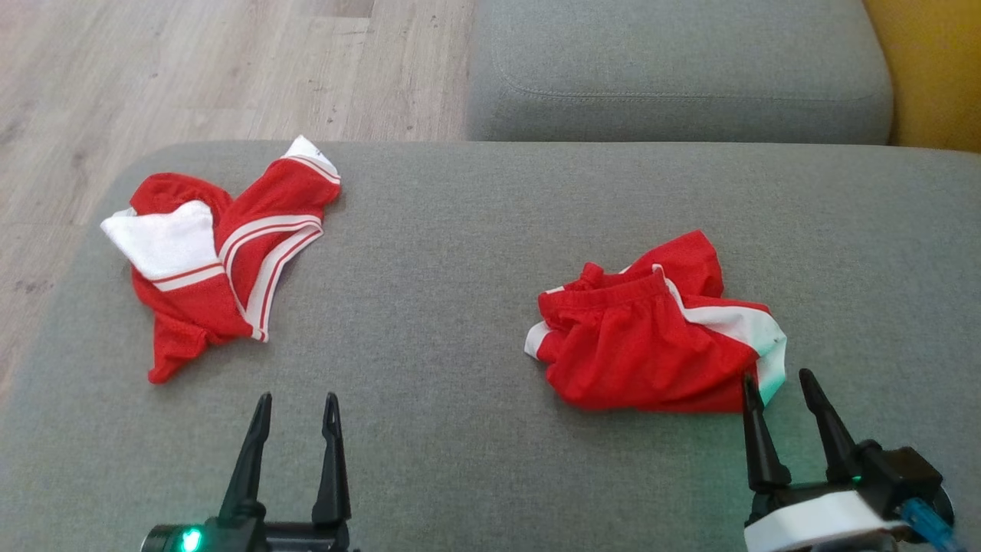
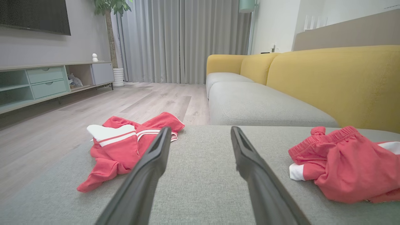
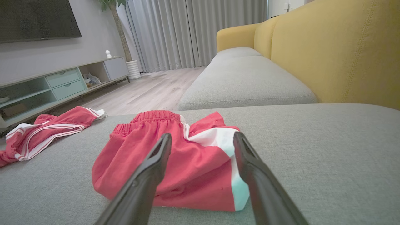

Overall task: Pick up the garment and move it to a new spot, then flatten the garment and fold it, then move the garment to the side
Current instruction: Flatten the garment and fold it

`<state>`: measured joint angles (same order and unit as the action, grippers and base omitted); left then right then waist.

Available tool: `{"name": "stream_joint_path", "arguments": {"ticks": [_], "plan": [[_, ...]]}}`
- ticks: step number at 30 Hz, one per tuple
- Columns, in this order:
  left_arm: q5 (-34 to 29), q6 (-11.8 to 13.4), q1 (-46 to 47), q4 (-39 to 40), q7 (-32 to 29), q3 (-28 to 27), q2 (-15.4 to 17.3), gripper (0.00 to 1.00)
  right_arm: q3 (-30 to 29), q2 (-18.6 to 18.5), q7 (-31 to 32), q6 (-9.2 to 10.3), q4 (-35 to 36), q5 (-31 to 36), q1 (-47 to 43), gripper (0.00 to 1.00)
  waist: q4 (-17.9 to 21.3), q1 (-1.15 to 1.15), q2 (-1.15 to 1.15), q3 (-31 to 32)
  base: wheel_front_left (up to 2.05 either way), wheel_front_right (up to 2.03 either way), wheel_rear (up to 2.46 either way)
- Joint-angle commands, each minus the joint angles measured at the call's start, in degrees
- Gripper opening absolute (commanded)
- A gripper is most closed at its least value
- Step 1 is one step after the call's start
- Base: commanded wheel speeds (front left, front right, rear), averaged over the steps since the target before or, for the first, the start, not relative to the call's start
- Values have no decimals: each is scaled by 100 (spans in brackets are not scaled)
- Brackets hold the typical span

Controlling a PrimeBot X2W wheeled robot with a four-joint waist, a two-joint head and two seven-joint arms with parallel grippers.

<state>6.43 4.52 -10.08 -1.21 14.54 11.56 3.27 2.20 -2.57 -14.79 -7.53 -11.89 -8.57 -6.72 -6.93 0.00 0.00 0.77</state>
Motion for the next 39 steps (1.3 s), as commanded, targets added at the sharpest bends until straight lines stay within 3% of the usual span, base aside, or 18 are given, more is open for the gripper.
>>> {"name": "stream_joint_path", "arguments": {"ticks": [1, 21, 28, 34, 39], "plan": [[-54, -11, 238, 132, 46, -139, -38, 100, 128, -31, -21, 4, 136, -61, 101, 100, -6, 0, 0, -6, 0, 0, 0], [-148, 43, 291, -43, 46, -157, -39, 100, 202, -31, -21, 4, 257, -19, 134, 100, 34, 0, 0, -34, 0, 0, 0], [223, -68, 383, -270, 46, -10, -39, 100, 269, -31, -21, 4, 282, 18, 171, 100, 167, 0, 0, -86, 0, 0, 0], [352, -268, 1025, -666, 46, 448, -39, 100, 348, -31, -21, 4, 321, 81, 212, 100, 451, 0, 0, -247, 0, 0, 0], [409, -295, 2180, -1213, -243, 1149, -39, 100, 384, -31, -21, 4, 350, 163, 371, 100, 756, 0, 0, -595, 0, 0, 0]]}}
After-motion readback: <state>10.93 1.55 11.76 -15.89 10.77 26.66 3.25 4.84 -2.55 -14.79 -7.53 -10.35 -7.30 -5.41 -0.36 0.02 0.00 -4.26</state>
